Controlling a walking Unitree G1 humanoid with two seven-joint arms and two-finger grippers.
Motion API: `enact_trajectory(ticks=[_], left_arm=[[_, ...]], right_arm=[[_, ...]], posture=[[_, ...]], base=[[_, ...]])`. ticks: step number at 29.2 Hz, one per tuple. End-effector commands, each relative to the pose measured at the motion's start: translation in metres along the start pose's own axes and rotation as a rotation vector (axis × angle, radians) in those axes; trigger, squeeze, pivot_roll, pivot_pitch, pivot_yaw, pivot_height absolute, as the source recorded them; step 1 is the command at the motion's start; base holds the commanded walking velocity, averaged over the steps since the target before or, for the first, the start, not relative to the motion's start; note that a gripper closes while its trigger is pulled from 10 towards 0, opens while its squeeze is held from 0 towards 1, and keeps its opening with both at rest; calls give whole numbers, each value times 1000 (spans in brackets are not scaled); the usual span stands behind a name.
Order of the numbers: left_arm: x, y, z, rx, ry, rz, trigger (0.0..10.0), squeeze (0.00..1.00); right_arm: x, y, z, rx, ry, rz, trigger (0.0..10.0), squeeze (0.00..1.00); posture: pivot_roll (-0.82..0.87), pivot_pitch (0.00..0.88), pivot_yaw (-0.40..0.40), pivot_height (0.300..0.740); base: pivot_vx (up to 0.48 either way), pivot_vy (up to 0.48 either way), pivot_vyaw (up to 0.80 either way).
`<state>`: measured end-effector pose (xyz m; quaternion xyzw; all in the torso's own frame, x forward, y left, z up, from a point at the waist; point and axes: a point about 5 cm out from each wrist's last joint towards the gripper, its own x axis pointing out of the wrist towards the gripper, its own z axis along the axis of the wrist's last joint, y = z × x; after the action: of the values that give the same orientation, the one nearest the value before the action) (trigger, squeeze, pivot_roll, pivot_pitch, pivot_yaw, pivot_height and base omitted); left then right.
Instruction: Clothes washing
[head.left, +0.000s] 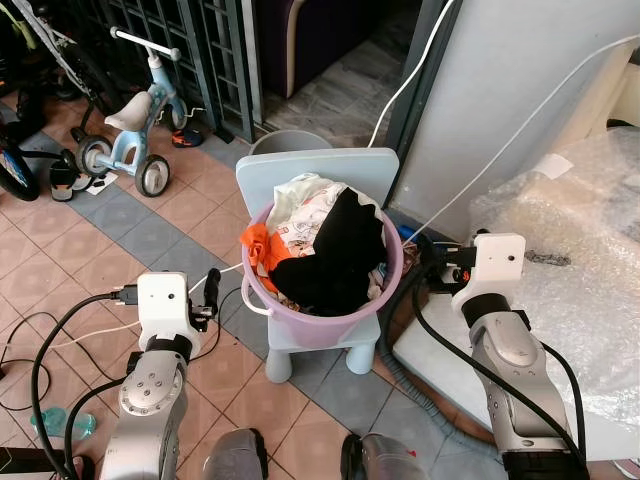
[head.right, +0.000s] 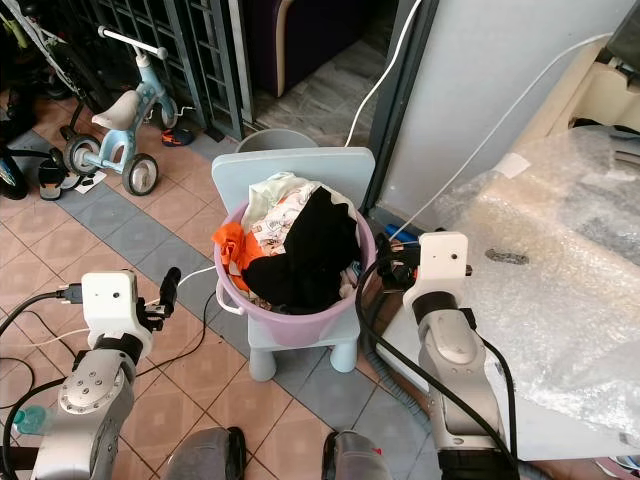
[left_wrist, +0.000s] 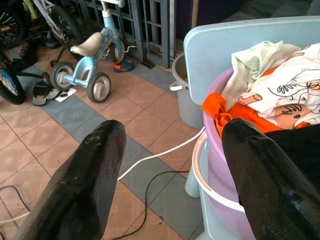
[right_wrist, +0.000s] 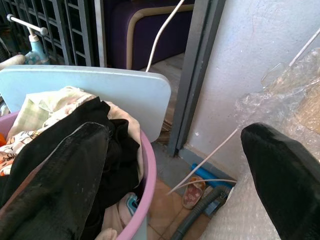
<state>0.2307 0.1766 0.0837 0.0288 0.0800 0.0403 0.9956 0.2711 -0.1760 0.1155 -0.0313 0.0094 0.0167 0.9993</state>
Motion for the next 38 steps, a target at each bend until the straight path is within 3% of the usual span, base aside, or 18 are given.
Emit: enact_trajectory(ticks=[1, 11, 14, 16, 19, 23, 31, 38], left_arm=[[-1, 4, 2, 5, -10, 21, 10000, 0], [18, -11, 7, 3, -15, -82, 10000, 0], [30, -16, 4, 32, 6, -149, 10000, 0], [39, -15, 2, 71, 31, -162, 10000, 0], [44, -13, 3, 122, 26, -167, 10000, 0], [53, -23, 7, 106, 29, -305, 10000, 0], [55, -35, 6, 71, 18, -344, 10000, 0], [52, -36, 0, 70, 27, -354, 10000, 0]], right_arm=[[0, 2, -1, -2, 2, 7, 10000, 0], [4, 13, -2, 28, 37, 91, 10000, 0], [-9, 21, -23, 3, 183, 180, 10000, 0], [-26, 25, -40, -14, 320, 265, 10000, 0], [-41, 23, -43, -1, 343, 293, 10000, 0], [-53, 17, -46, -1, 390, 310, 10000, 0], [-54, 17, -41, -6, 396, 309, 10000, 0], [-54, 20, -42, -27, 409, 339, 10000, 0]], posture=[[72, 139, -41, 740], [57, 157, -43, 740], [28, 172, -35, 740], [16, 181, -29, 740], [4, 193, -22, 740], [-21, 209, -16, 740], [-30, 216, -20, 740], [-19, 213, -25, 740]], base=[[0, 0, 0], [0, 0, 0], [0, 0, 0], [0, 0, 0], [0, 0, 0], [0, 0, -600], [0, 0, -200], [0, 0, 0]])
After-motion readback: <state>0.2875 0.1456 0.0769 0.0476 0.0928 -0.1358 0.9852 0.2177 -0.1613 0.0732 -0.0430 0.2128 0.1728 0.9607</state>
